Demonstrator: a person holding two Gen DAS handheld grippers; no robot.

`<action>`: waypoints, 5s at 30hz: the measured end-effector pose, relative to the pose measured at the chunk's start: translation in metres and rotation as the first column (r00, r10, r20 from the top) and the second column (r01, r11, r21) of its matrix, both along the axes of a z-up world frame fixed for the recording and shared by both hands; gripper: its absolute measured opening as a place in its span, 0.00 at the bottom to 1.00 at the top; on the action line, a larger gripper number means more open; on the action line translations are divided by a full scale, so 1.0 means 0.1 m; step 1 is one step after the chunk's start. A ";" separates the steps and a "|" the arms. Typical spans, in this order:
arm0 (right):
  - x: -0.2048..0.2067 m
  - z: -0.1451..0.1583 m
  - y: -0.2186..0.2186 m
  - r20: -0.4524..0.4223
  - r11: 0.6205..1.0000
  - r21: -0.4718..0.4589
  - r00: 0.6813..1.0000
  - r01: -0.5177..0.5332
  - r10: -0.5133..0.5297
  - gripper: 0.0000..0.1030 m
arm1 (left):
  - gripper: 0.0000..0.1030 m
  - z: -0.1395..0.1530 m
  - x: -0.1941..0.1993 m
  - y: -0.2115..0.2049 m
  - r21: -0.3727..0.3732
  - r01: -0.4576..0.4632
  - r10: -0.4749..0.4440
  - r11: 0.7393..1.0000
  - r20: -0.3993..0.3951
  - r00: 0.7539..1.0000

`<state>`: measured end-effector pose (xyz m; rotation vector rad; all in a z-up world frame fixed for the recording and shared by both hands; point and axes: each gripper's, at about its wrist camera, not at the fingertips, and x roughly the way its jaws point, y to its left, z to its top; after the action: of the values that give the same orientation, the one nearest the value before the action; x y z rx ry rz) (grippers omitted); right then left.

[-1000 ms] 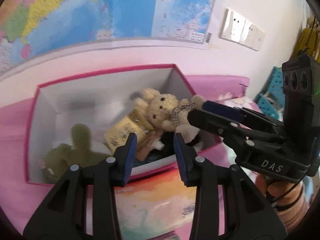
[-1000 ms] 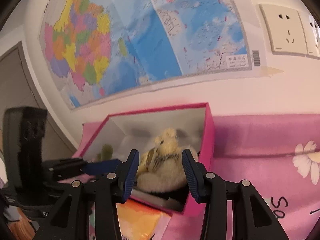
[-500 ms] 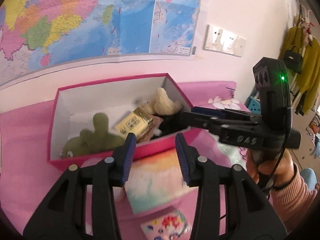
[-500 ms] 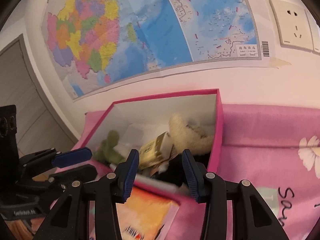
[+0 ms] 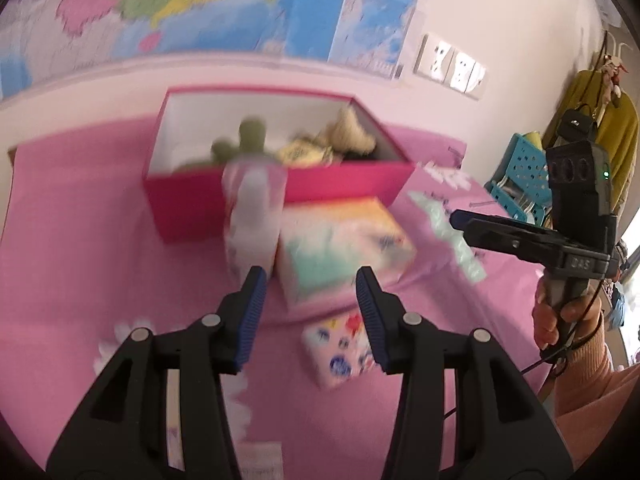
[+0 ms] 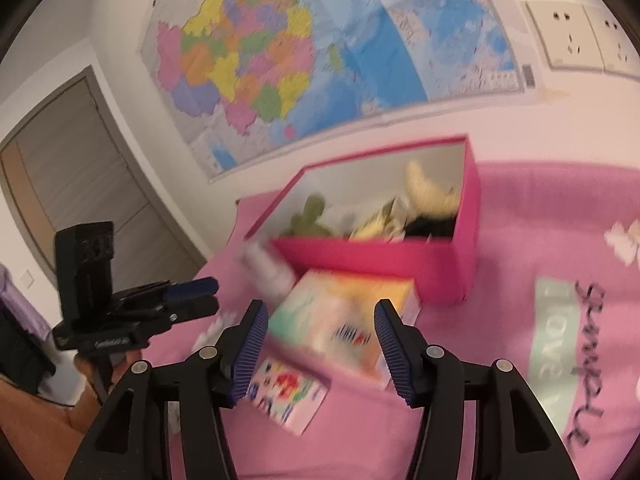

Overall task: Organize soft objects
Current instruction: 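Move the right gripper back toward the clear medical tape bag, then grasp the clear medical tape bag with the right gripper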

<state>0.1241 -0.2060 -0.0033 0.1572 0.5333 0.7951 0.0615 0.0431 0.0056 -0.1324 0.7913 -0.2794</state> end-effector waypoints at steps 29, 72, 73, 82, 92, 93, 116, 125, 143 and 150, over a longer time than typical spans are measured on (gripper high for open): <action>-0.40 -0.82 0.70 -0.232 0.972 -0.068 0.951 -0.224 0.203 0.57 | 0.47 -0.40 -0.86 0.59 0.013 -0.140 0.140 0.990 -0.123 0.982; -0.42 -0.99 1.10 -0.376 0.911 0.179 0.830 -0.370 0.411 0.57 | 0.53 -0.72 -1.00 0.04 -0.166 0.120 -0.153 0.979 -0.199 0.968; -0.44 -0.96 1.09 -0.371 0.913 0.174 0.834 -0.369 0.407 0.57 | 0.53 -0.72 -0.98 0.04 -0.190 0.127 -0.165 0.974 -0.196 0.967; -0.50 -0.68 0.94 -0.282 0.932 0.146 0.890 -0.331 0.360 0.53 | 0.53 -0.71 -0.82 -0.17 -0.286 0.194 -0.242 0.938 -0.144 0.960; -0.69 -0.82 1.27 -0.271 0.915 -0.047 0.887 -0.400 0.374 0.52 | 0.53 -0.75 -1.16 0.00 -0.108 0.187 -0.204 0.976 -0.173 0.964; -0.69 -0.83 1.30 -0.275 0.914 -0.045 0.885 -0.403 0.376 0.52 | 0.53 -0.74 -1.20 0.04 -0.097 0.183 -0.198 0.978 -0.177 0.964; -0.66 -0.84 0.96 -0.320 0.945 0.006 0.895 -0.327 0.311 0.54 | 0.53 -0.75 -1.13 -0.25 -0.117 0.284 -0.300 0.952 -0.157 0.941; -0.55 -0.86 0.84 -0.336 0.967 0.006 0.910 -0.257 0.244 0.54 | 0.53 -0.62 -1.25 -0.02 -0.058 0.230 -0.236 0.971 -0.131 0.963; -0.44 -0.90 1.39 -0.269 0.964 -0.103 0.940 -0.246 0.211 0.57 | 0.53 -0.76 -0.99 0.29 -0.104 0.036 -0.058 0.994 -0.207 0.977; -0.36 -0.99 1.28 -0.330 0.951 0.047 0.894 -0.306 0.304 0.53 | 0.54 -0.77 -0.97 0.37 -0.154 0.019 -0.052 0.988 -0.213 0.976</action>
<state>0.0879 -0.0777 -0.1024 0.2081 0.8976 1.0825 -0.0350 0.0799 -0.0711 -0.2958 0.9892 -0.3635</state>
